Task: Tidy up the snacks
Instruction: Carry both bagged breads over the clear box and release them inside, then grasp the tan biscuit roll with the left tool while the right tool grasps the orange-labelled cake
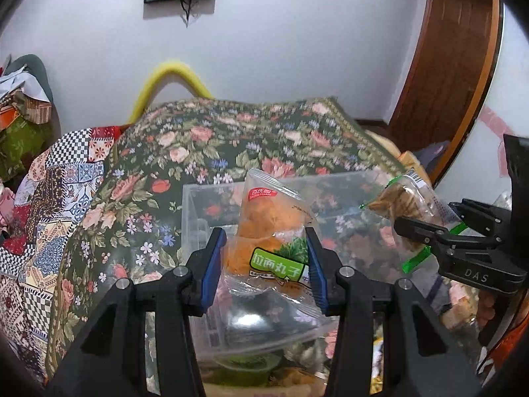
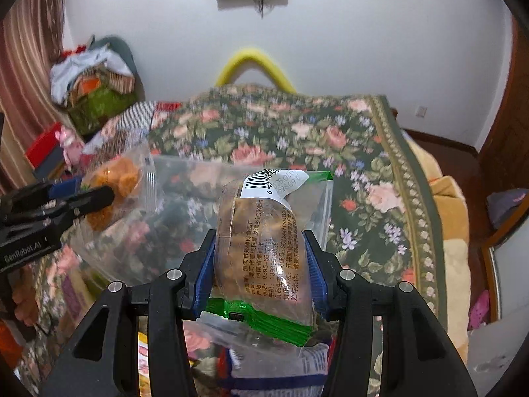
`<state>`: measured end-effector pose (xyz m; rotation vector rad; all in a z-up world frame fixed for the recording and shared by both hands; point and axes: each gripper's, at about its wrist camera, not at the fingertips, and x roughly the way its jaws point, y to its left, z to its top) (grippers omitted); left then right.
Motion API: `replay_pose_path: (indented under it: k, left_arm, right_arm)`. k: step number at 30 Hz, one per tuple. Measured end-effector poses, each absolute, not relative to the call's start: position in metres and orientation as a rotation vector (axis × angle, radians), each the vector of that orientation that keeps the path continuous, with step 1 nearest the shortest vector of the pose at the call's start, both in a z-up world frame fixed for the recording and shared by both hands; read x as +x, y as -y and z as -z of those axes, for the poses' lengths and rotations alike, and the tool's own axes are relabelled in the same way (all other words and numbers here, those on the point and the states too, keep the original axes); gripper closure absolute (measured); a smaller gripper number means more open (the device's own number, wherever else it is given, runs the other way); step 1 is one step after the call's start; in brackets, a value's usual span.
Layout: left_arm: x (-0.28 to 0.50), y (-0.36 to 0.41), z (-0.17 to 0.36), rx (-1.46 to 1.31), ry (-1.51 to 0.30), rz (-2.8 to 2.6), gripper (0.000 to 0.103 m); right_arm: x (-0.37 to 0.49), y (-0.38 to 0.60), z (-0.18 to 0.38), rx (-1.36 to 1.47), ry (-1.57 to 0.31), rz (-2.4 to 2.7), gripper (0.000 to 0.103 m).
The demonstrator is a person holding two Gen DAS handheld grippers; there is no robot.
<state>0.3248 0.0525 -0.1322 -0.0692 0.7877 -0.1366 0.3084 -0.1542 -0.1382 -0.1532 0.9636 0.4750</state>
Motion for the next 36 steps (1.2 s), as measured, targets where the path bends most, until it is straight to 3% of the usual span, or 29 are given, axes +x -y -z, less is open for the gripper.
replay_pose_path:
  k: [12, 29, 36]
  left_arm:
    - [0.339, -0.041, 0.157, -0.006, -0.868, 0.138, 0.051]
    - [0.272, -0.054, 0.097, 0.027, -0.709, 0.096, 0.039]
    - [0.232, -0.081, 0.096, -0.006, -0.728, 0.064, 0.037]
  right_arm:
    - [0.316, 0.148, 0.153, -0.192, -1.006, -0.473, 0.056]
    - [0.264, 0.174, 0.090, -0.164, -0.843, -0.451, 0.047]
    - [0.229, 0.197, 0.087, -0.163, -0.837, -0.422, 0.045]
